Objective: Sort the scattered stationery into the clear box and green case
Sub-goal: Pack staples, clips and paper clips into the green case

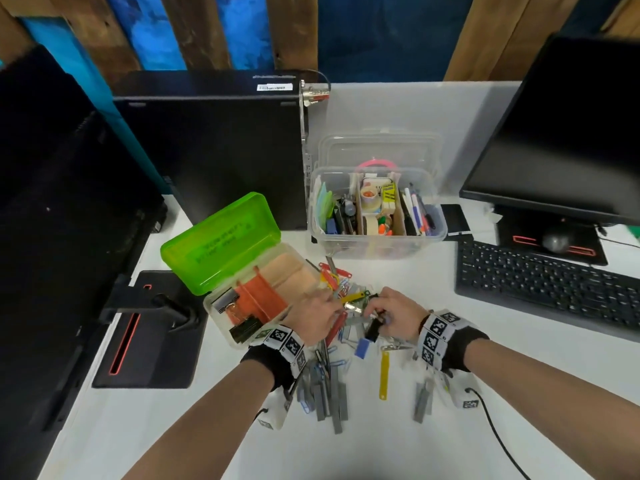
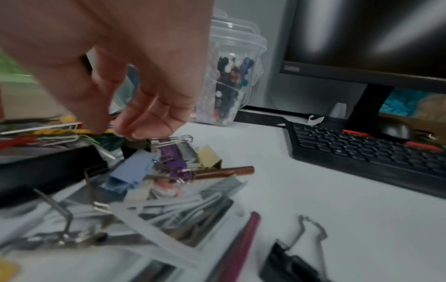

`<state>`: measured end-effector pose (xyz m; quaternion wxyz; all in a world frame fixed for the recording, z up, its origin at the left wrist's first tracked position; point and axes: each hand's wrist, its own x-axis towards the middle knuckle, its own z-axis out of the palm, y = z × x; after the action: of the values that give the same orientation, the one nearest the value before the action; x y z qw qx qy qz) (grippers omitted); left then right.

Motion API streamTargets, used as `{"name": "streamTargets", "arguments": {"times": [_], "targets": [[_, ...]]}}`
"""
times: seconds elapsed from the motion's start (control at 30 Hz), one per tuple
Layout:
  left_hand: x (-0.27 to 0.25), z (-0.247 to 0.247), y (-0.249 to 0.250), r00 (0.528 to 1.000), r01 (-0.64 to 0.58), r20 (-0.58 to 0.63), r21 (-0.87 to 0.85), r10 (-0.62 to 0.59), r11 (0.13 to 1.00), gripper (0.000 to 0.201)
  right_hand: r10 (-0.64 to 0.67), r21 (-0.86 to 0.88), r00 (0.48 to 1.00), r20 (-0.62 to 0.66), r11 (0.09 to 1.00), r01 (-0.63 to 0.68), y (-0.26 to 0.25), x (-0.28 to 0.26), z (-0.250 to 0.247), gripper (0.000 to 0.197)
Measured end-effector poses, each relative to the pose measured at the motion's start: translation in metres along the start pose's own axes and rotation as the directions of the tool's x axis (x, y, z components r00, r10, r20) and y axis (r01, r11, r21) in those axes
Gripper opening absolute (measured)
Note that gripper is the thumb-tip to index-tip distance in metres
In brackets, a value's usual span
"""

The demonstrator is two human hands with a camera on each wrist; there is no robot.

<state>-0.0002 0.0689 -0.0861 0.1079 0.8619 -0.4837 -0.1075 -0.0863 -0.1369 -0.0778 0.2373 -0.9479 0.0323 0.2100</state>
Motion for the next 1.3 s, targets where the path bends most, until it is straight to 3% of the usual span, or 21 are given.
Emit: {"name": "streamTargets", "arguments": {"times": [0.17, 0.5, 0.6, 0.67, 0.83, 1.03, 1.17, 1.3], "targets": [[0.011, 0.002, 0.013, 0.999, 0.019, -0.029, 0.010, -0.019, 1.000, 0.023, -0.114, -0.141, 0.993, 0.000, 0.984, 0.113, 0.000, -0.010, 0.012, 0.023], [0.039, 0.009, 0.033, 0.997, 0.070, -0.013, 0.014, -0.070, 0.997, 0.023, -0.114, -0.235, 0.993, -0.021, 0.966, 0.106, 0.002, -0.027, 0.020, 0.030], [0.057, 0.011, 0.045, 0.995, 0.100, 0.002, 0.025, -0.100, 0.995, 0.026, -0.108, -0.108, 0.988, -0.114, 0.990, 0.095, 0.007, -0.031, 0.025, 0.028], [0.068, 0.012, 0.052, 0.992, 0.122, 0.022, 0.038, -0.123, 0.992, 0.028, -0.005, 0.076, 0.984, -0.176, 0.997, 0.019, 0.015, -0.033, 0.022, 0.025], [0.082, 0.019, 0.064, 0.982, 0.144, 0.104, 0.124, -0.157, 0.982, 0.038, 0.260, 0.506, 0.936, -0.238, 0.856, -0.109, 0.042, -0.042, 0.001, 0.030], [0.090, 0.025, 0.069, 0.969, 0.204, 0.112, 0.149, -0.222, 0.968, 0.049, 0.309, 0.596, 0.921, -0.237, 0.795, -0.113, 0.065, -0.039, -0.016, 0.030], [0.087, 0.027, 0.071, 0.961, 0.244, 0.098, 0.129, -0.257, 0.961, 0.043, 0.315, 0.624, 0.924, -0.217, 0.773, -0.117, 0.061, -0.032, -0.017, 0.028], [0.076, 0.016, 0.061, 0.959, 0.285, 0.031, -0.054, -0.283, 0.957, 0.041, 0.352, 0.653, 0.910, -0.219, 0.746, -0.131, 0.055, -0.024, -0.011, 0.026]]}}
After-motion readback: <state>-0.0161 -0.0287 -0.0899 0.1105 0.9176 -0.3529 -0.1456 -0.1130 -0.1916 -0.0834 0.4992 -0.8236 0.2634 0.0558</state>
